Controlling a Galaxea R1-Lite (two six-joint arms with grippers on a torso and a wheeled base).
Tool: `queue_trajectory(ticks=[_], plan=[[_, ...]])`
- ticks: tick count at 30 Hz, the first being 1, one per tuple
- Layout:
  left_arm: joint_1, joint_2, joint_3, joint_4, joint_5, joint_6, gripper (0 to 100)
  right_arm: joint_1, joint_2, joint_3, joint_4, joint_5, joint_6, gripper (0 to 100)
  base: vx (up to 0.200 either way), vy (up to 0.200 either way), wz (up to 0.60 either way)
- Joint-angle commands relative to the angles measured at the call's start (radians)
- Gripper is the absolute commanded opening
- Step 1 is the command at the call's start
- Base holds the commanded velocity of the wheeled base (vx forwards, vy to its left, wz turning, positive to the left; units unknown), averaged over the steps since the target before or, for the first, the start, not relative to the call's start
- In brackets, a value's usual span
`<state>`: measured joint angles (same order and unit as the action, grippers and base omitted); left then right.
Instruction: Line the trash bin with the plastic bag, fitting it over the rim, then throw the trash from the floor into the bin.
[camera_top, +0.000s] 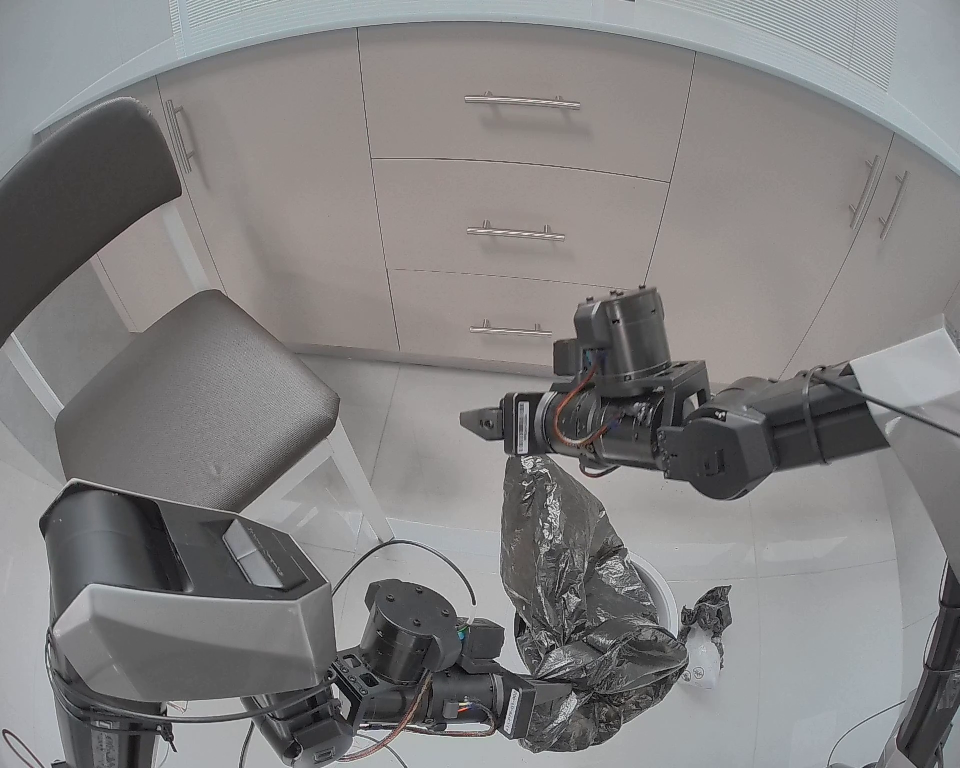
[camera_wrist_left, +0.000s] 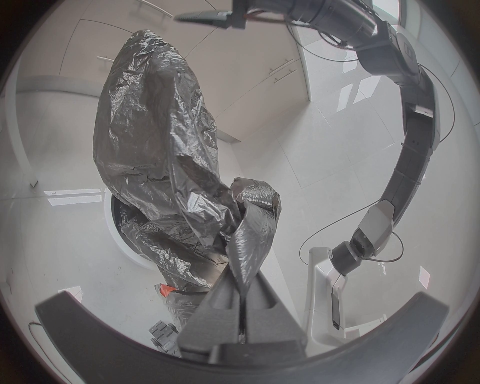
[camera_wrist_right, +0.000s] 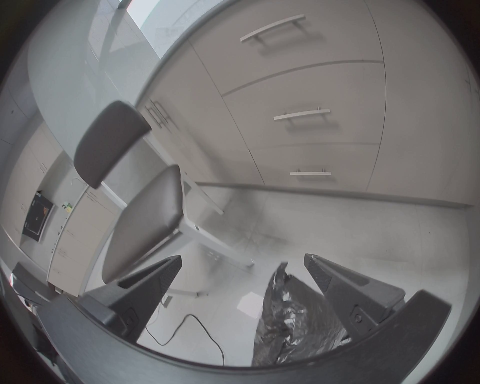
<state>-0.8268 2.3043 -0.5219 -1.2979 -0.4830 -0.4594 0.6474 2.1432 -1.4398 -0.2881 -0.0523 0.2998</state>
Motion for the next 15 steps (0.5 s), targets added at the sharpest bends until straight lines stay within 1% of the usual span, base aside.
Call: queue_trajectory(ticks=[1,3,10,15], plan=[[0.002,0.003,0.002,-0.003,0.000,-0.002,0,0.006,0.047,0.041,-0.002,-0.037,0.001,100,0.000,0.000,0.00],[0.002,0.003,0.002,-0.003,0.000,-0.002,0,0.003,0.052,0.041,-0.002,-0.049,0.001,100,0.000,0.000,0.00],[0.002,0.007,0.000,-0.004,0.000,-0.002,0,-0.006,0.052,0.044,-0.002,-0.050,0.001,100,0.000,0.000,0.00],[0.002,0.006,0.000,-0.004,0.000,-0.004,0,-0.006,0.050,0.090,-0.003,-0.050,0.001,100,0.000,0.000,0.00]])
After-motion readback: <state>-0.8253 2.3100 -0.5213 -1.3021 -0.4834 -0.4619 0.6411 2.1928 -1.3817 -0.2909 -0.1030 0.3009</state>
